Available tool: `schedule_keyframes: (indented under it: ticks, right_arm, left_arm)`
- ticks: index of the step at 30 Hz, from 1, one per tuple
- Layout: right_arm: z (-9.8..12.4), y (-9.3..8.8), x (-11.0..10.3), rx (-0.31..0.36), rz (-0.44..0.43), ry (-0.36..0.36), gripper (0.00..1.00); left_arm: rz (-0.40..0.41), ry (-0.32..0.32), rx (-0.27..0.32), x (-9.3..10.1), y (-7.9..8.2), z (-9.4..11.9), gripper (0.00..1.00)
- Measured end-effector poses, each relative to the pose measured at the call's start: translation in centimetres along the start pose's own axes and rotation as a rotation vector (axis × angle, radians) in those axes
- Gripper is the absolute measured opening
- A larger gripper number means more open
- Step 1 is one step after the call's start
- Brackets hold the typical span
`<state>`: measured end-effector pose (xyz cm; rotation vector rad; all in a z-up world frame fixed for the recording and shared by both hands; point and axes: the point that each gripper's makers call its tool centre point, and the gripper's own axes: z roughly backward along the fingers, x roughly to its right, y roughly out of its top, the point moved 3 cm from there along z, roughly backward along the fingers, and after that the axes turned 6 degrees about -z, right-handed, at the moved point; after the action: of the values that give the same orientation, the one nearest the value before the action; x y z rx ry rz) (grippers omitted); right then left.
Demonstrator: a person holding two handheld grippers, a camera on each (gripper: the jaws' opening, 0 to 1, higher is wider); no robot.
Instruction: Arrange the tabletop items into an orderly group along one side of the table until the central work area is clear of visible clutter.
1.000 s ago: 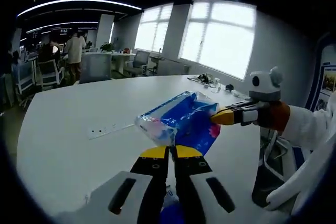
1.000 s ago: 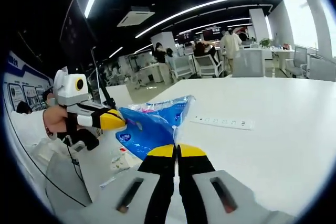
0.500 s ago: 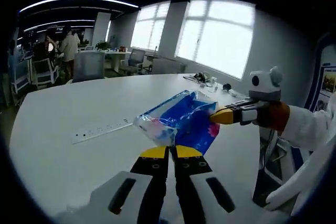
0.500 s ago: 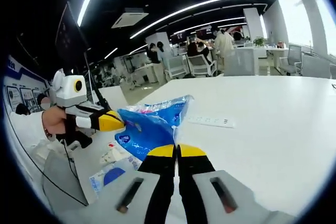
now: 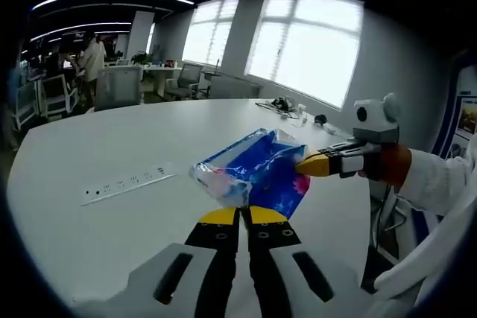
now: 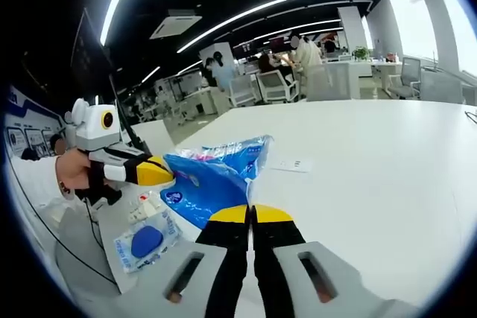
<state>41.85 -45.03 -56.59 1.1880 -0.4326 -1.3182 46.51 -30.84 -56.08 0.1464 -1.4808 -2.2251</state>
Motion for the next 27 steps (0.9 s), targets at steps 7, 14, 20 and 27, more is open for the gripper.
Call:
schedule_keyframes:
  ticks: [7,14,20,27]
  right_arm:
    - [-0.1,-1.4,2.7,-0.028,-0.026,-0.026,0.0]
    - [-1.5,-3.2,5.4,-0.069,-0.059,-0.046,0.0]
    - [-2.7,-4.9,7.6,-0.109,-0.081,-0.065,0.0]
    - [-3.8,-6.5,9.5,-0.132,-0.109,-0.069,0.0]
  left_arm:
    - [0.023,-0.014,-0.033,0.3,-1.1,-2.8,0.0]
    - [0.035,-0.013,-0.081,-0.2,-2.6,-5.8,0.0]
    - [0.055,-0.007,-0.122,-0.5,-4.4,-8.2,0.0]
    - [0.08,-0.003,-0.17,-1.1,-6.7,-10.4,0.0]
